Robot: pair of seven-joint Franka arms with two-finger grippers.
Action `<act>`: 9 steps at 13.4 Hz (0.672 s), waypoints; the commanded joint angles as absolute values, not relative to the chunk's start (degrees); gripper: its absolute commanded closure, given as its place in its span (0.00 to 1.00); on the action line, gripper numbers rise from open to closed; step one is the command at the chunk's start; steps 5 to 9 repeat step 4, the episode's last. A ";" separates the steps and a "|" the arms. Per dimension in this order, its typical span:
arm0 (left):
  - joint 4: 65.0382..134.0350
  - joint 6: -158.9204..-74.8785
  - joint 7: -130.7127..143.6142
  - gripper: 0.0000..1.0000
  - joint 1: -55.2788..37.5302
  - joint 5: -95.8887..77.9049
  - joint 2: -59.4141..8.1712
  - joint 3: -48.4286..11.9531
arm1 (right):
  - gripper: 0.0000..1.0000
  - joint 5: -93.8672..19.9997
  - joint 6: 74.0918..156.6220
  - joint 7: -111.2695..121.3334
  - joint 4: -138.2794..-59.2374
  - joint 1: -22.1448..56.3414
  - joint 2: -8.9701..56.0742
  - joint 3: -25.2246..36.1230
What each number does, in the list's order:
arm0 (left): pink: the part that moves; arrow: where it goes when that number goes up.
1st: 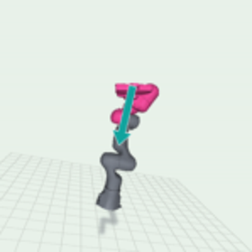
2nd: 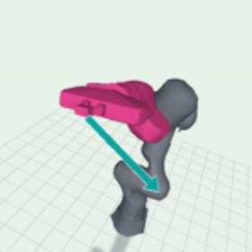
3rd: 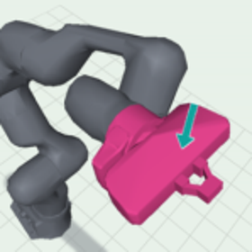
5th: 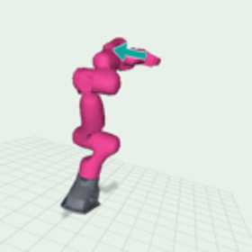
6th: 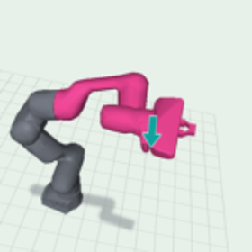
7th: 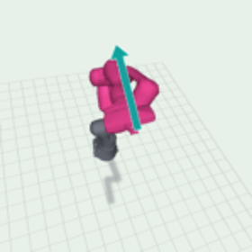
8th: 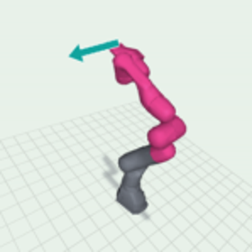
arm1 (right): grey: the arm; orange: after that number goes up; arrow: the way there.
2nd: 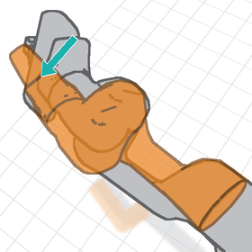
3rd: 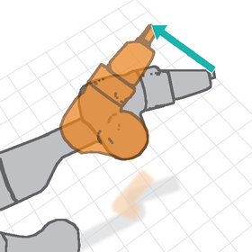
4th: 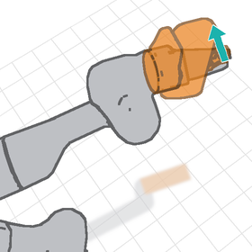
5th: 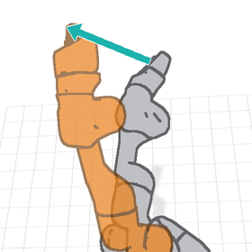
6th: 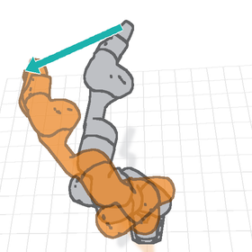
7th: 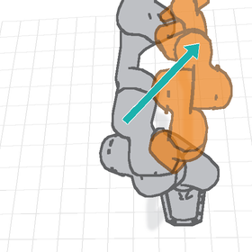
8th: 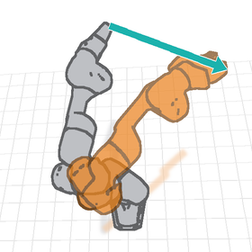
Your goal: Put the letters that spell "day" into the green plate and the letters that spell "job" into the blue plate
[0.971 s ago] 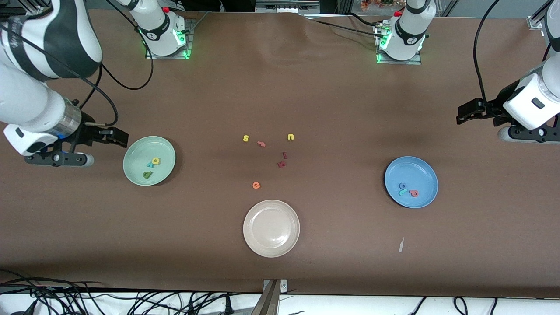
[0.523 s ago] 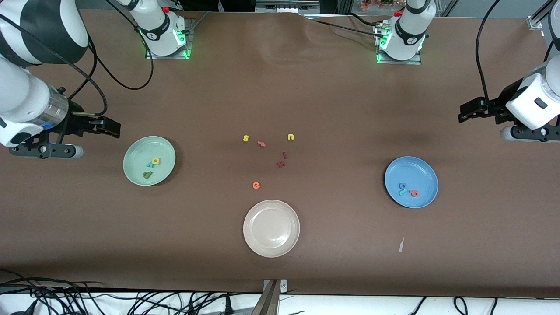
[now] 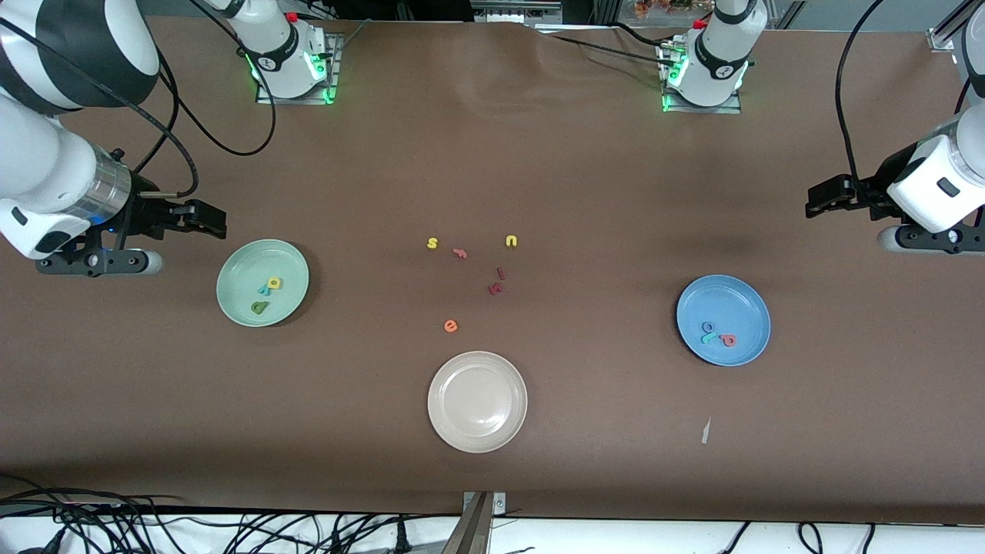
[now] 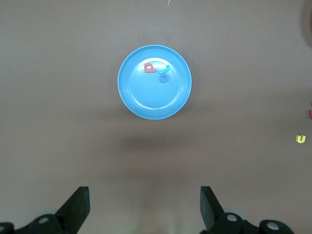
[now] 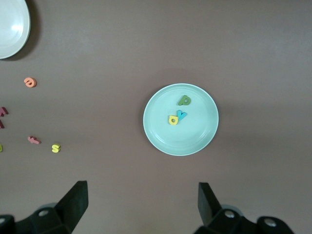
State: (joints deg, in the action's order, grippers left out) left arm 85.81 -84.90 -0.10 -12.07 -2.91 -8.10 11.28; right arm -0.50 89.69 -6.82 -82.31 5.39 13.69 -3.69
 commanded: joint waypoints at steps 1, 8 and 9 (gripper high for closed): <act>83.76 -83.41 0.96 0.00 -12.74 -2.55 -9.05 11.34 | 0.00 -1.76 88.68 -3.87 -81.03 5.01 13.80 -3.34; 83.76 -83.50 1.05 0.00 -12.13 -2.72 -9.05 11.42 | 0.00 -1.58 88.77 -3.87 -80.95 5.01 13.80 -3.34; 83.76 -83.50 1.05 0.00 -12.13 -2.72 -9.05 11.42 | 0.00 -1.58 88.77 -3.87 -80.95 5.01 13.80 -3.34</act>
